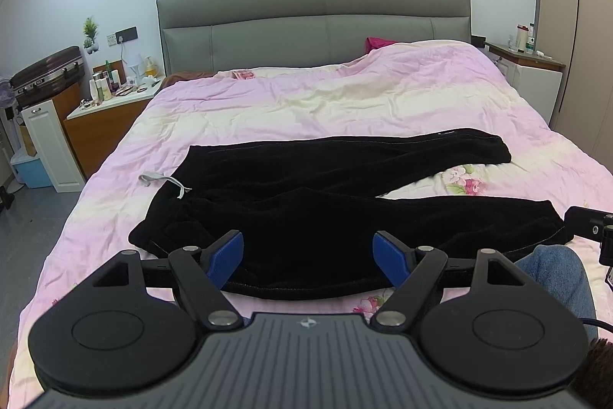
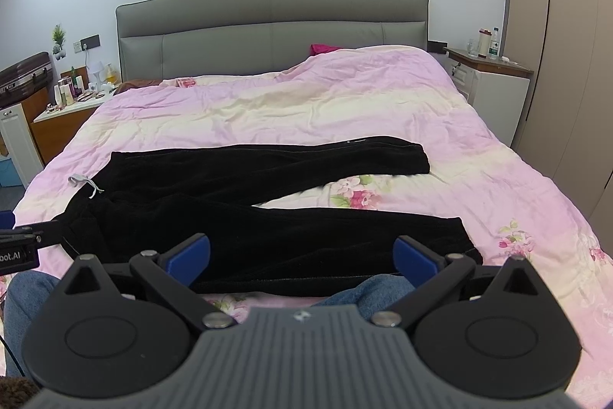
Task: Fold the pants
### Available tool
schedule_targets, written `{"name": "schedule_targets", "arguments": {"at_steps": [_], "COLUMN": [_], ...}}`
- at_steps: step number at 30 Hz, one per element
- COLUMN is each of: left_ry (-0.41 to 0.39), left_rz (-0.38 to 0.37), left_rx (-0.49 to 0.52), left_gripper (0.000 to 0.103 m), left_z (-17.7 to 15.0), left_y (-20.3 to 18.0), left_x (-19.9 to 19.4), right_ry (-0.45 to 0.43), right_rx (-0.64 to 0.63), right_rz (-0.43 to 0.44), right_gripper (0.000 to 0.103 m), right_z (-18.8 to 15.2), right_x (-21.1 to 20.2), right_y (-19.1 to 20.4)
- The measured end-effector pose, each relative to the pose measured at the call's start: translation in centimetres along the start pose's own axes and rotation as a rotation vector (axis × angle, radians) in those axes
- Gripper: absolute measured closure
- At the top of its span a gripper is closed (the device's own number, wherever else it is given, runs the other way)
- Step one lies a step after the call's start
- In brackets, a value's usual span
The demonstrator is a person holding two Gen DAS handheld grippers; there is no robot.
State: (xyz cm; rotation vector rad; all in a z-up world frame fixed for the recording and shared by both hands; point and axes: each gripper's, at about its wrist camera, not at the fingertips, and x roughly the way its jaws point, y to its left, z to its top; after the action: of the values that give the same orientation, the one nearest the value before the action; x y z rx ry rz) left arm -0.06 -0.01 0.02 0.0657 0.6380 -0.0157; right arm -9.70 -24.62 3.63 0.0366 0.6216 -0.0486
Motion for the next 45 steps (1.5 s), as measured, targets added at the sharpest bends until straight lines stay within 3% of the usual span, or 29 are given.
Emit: {"name": "schedule_targets", "arguments": {"at_steps": [45], "left_ry": [0.005], "left_rz": [-0.001], "left_rx": [0.001], "left_gripper": [0.013], "left_z": [-0.03], "left_y": [-0.23], "left_x": [0.07], "right_ry": [0.015], "right_rx": [0.004], "right_rz": [-0.008], "right_gripper": [0.005], "right_z": [0.0], "right_x": [-0.06], "right_y": [0.33]}}
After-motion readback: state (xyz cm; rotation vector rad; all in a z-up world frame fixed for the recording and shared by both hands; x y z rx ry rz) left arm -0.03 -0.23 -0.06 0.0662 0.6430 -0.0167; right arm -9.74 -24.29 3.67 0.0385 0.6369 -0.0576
